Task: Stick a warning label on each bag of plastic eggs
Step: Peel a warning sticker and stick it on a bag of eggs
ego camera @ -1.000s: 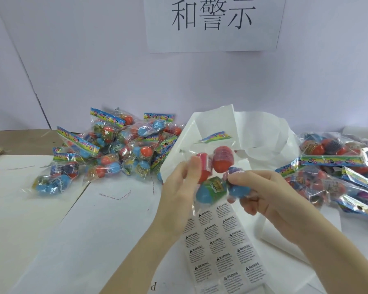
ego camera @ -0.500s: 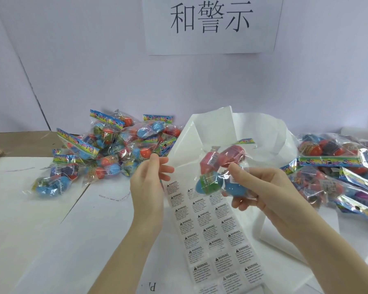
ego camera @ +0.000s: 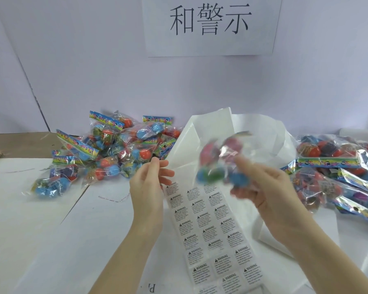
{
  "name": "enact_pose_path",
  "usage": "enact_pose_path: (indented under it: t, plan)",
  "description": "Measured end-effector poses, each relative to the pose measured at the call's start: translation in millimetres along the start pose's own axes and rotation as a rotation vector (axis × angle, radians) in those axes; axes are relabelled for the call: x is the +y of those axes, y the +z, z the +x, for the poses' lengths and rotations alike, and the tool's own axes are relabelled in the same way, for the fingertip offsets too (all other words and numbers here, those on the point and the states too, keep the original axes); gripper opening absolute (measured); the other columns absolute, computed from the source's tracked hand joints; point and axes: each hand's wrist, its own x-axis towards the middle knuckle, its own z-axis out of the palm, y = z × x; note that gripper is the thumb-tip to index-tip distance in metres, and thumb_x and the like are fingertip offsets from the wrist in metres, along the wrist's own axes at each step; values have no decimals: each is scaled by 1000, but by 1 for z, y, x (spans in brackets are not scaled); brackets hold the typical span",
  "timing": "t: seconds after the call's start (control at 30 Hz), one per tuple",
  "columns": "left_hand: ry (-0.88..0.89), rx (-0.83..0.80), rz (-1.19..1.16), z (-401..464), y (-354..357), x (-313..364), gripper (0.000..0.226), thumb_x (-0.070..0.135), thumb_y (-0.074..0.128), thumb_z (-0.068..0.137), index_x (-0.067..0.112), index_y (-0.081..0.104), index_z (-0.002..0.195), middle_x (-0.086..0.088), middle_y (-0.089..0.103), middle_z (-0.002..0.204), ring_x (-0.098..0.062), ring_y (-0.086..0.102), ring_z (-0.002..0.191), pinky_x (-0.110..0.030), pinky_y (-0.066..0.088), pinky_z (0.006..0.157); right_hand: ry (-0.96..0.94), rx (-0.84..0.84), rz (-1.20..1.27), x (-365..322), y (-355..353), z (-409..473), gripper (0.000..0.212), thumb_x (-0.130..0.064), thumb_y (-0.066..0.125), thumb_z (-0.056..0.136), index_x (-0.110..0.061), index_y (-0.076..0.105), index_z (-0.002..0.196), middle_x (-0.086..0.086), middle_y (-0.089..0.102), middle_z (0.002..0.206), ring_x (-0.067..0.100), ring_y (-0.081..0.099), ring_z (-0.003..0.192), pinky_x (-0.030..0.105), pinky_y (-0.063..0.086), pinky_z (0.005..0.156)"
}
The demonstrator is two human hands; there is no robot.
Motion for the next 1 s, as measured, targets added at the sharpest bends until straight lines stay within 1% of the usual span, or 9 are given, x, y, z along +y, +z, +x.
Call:
enact_pose_path:
  t: [0.13,0.2,0.37,0.47,0.53,0.63,0.8,0.9,1.0]
  plan:
    - [-4,23,-21,0,0,-1,32,21,46,97,15,62,71,10,61,52,0,49,46,-16,41,55,-255,200,463,0,4,2,68,-24,57,71,-21,41,137,-16,59,121,6,62,107,14,51,80]
    - [18,48,-18,1,0,-2,31,20,46,97,15,62,71,9,61,54,-1,50,47,-11,42,52,-256,173,397,4,4,1,78,-23,57,71,-22,29,144,-23,56,123,6,61,109,16,52,83]
    - [115,172,62,6,-3,0,28,18,50,95,18,62,69,10,61,63,3,52,54,-6,41,54,-678,61,-594,27,3,-4,70,-11,66,80,-30,33,138,-20,51,132,3,64,104,18,53,77]
    - [155,222,247,22,-16,5,21,23,52,93,20,61,75,9,63,78,-3,55,73,-18,42,67,-1003,-13,-1204,37,2,-1,36,-11,66,77,-13,68,113,-3,67,115,11,70,86,27,56,58]
    - [164,163,582,42,-27,3,16,30,54,92,18,64,97,-1,64,105,-18,56,100,-35,45,88,-1009,-59,-1286,40,5,-2,12,-12,69,73,-11,76,83,-1,74,94,12,71,78,27,54,52]
    - [97,52,1093,71,-38,-4,62,48,59,85,15,45,135,-14,36,145,-30,29,135,-48,24,109,-956,-81,-1312,42,4,-1,11,-16,65,78,-13,75,74,-6,72,77,12,67,62,26,51,46]
    - [222,-177,1447,102,-41,-26,93,69,45,82,23,4,151,-9,-8,159,-25,-4,146,-52,4,113,-914,-106,-1314,40,4,0,25,-23,53,84,-14,73,73,-7,70,70,13,63,53,26,48,42]
    - [322,-202,1469,113,-37,-28,83,63,44,87,20,13,150,-4,14,158,-23,22,142,-50,15,111,-904,-115,-1327,41,5,-1,26,-23,52,84,-15,73,71,-7,68,68,13,61,51,26,47,41]
    - [383,-48,1317,115,-29,-26,51,47,55,88,13,46,126,-6,52,130,-26,48,118,-45,30,98,-887,-142,-1338,45,5,-1,27,-24,51,84,-15,71,69,-6,67,65,15,60,49,27,47,40]
